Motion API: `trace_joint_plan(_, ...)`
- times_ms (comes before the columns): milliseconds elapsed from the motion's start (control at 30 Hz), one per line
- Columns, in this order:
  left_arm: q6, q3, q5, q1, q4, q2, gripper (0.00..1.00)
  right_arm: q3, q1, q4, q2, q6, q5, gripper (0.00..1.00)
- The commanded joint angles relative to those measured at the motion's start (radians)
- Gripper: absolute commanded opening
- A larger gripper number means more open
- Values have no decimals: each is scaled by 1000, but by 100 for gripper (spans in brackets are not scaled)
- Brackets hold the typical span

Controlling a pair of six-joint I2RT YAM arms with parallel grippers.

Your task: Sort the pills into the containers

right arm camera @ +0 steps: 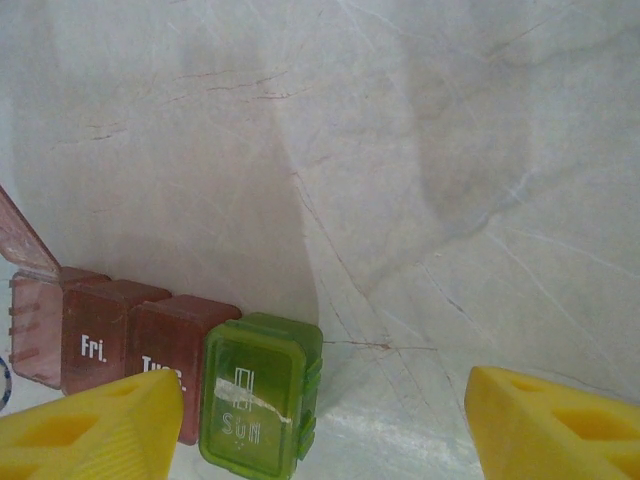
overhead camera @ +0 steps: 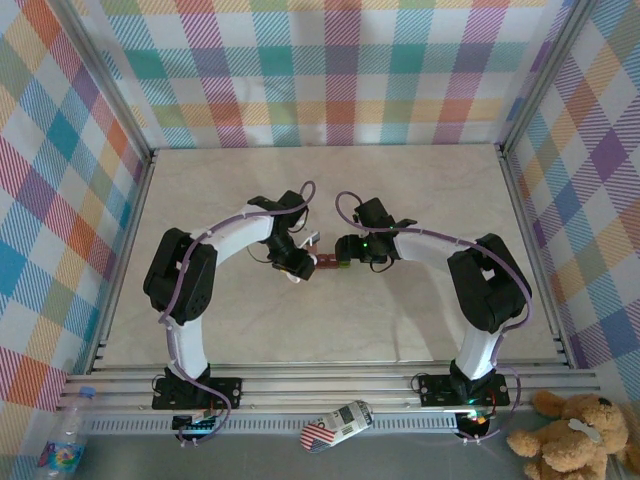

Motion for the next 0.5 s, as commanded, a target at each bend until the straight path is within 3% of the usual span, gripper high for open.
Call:
trace_joint_plan(0,12,48,-18,-9,-52,13,0,-11,5,11,16,15,-20,74)
trace_joint_plan(467,26,124,-74,-30,-134,68,0,-8,7,11,23,17,-25,74)
